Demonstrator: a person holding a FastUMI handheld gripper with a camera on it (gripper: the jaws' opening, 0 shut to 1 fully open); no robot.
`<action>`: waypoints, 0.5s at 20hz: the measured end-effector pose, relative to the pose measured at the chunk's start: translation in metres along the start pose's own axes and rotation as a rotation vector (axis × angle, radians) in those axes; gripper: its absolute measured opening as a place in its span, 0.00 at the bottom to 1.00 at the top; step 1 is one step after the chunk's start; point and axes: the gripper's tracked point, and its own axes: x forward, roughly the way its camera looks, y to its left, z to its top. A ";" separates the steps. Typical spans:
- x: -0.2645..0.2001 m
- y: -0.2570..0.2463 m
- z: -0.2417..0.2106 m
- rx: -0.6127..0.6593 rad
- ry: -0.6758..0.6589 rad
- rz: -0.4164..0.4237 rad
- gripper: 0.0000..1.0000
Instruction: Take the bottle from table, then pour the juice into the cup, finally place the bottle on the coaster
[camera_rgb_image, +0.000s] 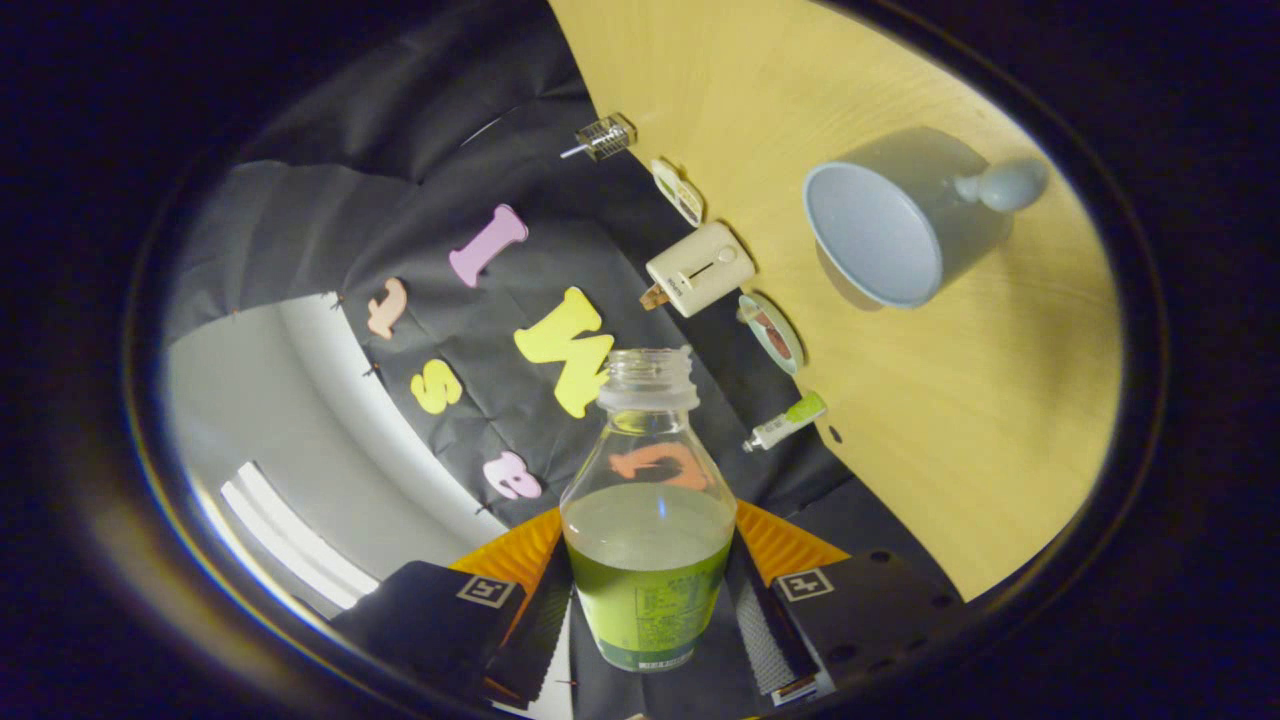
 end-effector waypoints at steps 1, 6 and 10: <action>0.000 -0.008 0.001 -0.053 -0.007 -0.026 0.79; -0.007 -0.037 0.017 -0.384 -0.026 -0.131 0.79; -0.023 -0.033 0.038 -0.677 -0.073 -0.181 0.80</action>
